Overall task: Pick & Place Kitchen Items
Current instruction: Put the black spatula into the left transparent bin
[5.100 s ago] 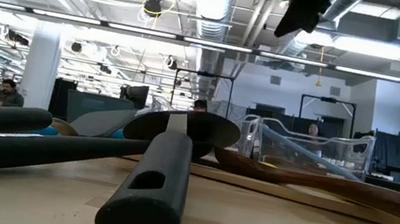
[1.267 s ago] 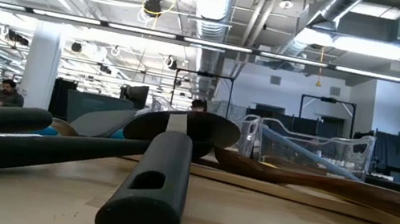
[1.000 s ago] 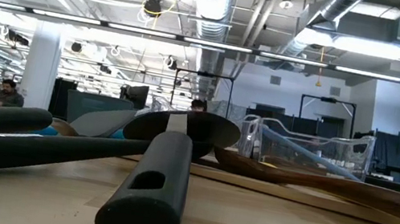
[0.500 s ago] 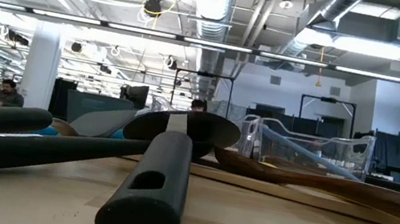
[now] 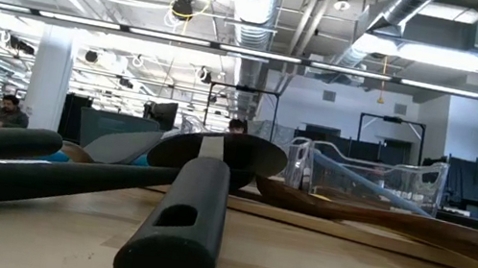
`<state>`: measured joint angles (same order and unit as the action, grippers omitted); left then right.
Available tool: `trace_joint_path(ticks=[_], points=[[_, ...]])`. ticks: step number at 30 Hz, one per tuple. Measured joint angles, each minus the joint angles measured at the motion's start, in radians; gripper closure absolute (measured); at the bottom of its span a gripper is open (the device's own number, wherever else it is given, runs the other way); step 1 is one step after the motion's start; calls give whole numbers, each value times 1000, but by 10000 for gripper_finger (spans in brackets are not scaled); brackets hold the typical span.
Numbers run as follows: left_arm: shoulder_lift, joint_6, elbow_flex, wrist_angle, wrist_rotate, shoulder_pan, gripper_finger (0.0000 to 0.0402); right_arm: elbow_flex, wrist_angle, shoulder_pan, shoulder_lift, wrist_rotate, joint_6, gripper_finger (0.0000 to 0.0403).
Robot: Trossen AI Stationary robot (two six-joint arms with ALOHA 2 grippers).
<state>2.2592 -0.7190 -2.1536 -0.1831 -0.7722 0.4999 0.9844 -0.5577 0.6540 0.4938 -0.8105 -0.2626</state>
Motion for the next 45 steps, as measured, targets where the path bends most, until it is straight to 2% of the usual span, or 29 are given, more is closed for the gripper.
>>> trace_joint_path(ticks=[6, 9, 15, 20, 25, 28, 32, 37, 45], points=[[2, -241, 0, 286, -3, 1, 401, 0, -21, 0, 3, 0, 0, 402], [3, -383, 0, 411, 29, 2, 401, 0, -21, 0, 3, 0, 0, 402], [2, -669, 0, 682, 175, 1, 401, 0, -21, 0, 3, 0, 0, 402], [2, -870, 1, 918, 342, -4, 401, 0, -34, 0, 3, -1, 0, 402], [1, -1036, 62, 1055, 415, -4, 401, 0, -75, 0, 3, -2, -50, 402], [-1, -1122, 123, 1065, 440, -7, 401, 0, -93, 0, 3, -2, -70, 402], [1, -1190, 203, 1078, 515, -15, 401, 0, -96, 0, 3, -17, -78, 402], [1, -1201, 278, 1092, 589, -28, 401, 0, -95, 0, 3, -29, -78, 402], [-61, -1091, 278, 1094, 613, -58, 401, 0, -120, 0, 3, -59, -78, 402]])
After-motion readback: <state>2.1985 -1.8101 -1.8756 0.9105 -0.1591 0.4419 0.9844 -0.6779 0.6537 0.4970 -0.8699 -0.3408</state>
